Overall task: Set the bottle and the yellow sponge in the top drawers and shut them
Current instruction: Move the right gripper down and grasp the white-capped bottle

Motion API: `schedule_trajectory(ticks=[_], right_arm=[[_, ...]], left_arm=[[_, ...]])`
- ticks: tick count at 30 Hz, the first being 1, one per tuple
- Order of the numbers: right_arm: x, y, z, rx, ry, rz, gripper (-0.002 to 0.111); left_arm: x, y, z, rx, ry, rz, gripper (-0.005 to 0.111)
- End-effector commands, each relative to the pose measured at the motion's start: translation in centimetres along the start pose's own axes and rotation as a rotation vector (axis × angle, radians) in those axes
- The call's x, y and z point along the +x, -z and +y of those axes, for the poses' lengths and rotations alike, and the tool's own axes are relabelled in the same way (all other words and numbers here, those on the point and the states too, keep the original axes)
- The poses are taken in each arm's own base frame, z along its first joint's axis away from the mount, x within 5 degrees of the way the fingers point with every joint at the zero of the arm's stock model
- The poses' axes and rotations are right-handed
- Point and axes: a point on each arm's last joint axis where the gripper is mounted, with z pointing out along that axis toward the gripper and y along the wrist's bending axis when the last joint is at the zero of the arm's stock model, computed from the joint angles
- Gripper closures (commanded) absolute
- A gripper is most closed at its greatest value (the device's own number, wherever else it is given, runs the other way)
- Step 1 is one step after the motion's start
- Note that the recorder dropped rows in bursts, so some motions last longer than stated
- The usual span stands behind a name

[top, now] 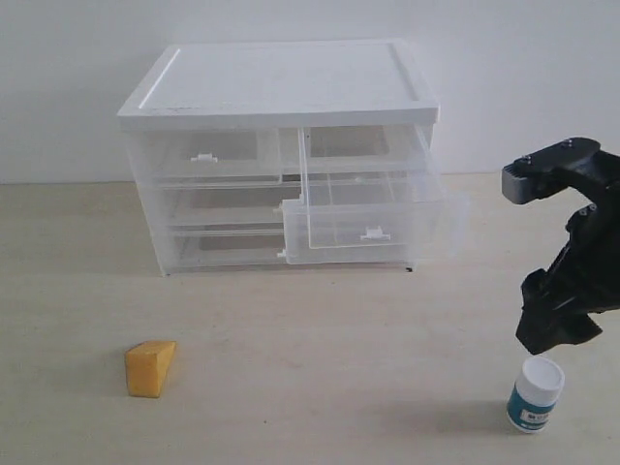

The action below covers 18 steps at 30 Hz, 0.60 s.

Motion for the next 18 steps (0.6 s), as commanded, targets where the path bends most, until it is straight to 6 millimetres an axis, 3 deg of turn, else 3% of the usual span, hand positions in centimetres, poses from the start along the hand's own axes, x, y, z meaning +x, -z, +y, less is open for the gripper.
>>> schedule_trajectory(ticks=[1, 9, 14, 18], right_arm=[[0.2, -2.3, -0.4, 0.024, 0.014, 0.006, 0.036], [-0.2, -7.3, -1.2, 0.004, -0.005, 0.087, 0.036], [-0.3, -9.4, -1.5, 0.001, -0.018, 0.110, 0.036], [-0.3, -10.1, -1.6, 0.000, -0.038, 0.113, 0.042]], left_arm=[[0.1, 0.0, 0.0, -0.001, 0.004, 0.001, 0.103], [0.1, 0.0, 0.0, -0.001, 0.004, 0.001, 0.103], [0.1, 0.0, 0.0, -0.001, 0.004, 0.001, 0.103], [0.1, 0.0, 0.0, -0.001, 0.004, 0.001, 0.103]])
